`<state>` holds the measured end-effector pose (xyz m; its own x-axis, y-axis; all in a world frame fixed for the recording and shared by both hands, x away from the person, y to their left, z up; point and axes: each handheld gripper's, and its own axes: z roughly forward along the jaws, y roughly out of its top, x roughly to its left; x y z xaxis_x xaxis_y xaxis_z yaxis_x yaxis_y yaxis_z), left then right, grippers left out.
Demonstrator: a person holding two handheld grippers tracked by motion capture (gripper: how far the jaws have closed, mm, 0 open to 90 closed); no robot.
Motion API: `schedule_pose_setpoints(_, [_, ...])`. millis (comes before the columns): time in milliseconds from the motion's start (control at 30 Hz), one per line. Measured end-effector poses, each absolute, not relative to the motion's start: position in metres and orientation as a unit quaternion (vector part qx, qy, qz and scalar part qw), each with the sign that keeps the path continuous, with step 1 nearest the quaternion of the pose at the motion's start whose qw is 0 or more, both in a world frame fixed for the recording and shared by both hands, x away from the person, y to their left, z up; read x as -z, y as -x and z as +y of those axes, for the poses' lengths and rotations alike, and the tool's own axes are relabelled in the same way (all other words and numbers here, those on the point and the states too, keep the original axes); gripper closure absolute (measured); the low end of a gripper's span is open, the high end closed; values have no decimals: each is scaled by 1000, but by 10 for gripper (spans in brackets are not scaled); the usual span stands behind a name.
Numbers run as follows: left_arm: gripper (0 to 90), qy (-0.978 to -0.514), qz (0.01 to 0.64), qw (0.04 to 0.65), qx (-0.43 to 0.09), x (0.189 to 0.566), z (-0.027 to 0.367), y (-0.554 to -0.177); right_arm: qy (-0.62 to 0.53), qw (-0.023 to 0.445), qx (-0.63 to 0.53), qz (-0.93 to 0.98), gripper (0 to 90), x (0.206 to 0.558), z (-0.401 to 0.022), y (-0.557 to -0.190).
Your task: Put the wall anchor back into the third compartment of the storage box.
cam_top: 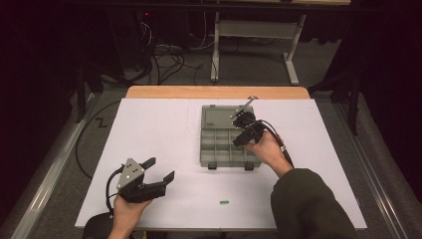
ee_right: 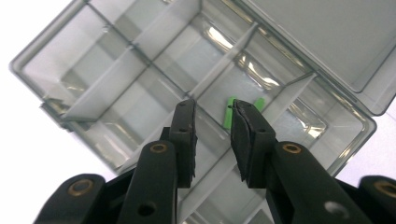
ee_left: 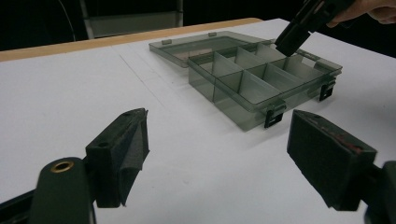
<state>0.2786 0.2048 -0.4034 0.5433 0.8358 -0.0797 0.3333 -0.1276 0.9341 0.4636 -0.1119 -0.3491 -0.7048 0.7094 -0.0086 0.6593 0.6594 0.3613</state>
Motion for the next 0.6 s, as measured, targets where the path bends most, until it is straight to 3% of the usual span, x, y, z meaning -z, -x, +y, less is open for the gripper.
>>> schedule_pose_setpoints(600, [210,-714,412,512,-242,404,204,-279,-352,70,-181,915,657,346,-113,-440])
